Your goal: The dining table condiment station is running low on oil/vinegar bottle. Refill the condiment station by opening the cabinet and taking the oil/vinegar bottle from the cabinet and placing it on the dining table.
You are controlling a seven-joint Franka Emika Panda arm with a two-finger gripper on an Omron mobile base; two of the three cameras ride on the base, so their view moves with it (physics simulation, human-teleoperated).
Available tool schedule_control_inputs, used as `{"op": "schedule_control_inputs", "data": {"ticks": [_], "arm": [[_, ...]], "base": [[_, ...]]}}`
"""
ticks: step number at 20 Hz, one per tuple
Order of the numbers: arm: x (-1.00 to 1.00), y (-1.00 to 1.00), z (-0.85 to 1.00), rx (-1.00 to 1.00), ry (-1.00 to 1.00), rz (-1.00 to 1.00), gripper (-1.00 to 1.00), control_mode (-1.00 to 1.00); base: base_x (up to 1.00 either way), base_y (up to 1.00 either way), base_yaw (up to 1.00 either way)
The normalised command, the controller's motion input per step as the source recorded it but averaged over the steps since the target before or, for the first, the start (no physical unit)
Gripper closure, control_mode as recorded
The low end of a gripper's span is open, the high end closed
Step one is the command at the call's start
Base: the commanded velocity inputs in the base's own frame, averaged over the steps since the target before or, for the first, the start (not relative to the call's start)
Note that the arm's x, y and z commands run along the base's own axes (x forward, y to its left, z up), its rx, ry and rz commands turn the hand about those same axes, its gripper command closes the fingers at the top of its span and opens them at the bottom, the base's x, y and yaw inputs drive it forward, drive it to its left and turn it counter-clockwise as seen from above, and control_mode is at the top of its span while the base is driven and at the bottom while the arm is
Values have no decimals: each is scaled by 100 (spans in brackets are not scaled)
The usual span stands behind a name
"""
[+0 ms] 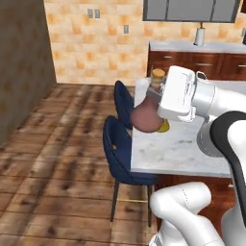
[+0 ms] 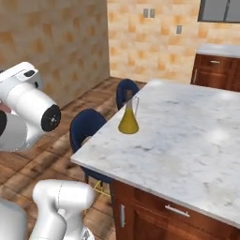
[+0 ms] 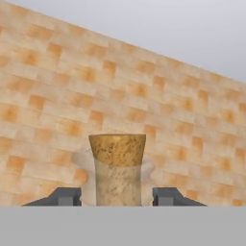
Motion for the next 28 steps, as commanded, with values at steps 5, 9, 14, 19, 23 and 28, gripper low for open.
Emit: {"op": "schedule_control_inputs", "data": {"ticks": [5,9,14,19,23,28], "arm": [[0,0,0,0,0,0,100,100],[0,0,0,0,0,0,100,100],[0,0,0,0,0,0,100,100],[0,0,0,0,0,0,100,100],[0,0,0,0,0,0,100,100],[0,0,0,0,0,0,100,100]], "base": [[18,100,-31],[75,100,-38],[98,100,-45],[68,100,-46],[65,100,-49],[77,92,-69]]}}
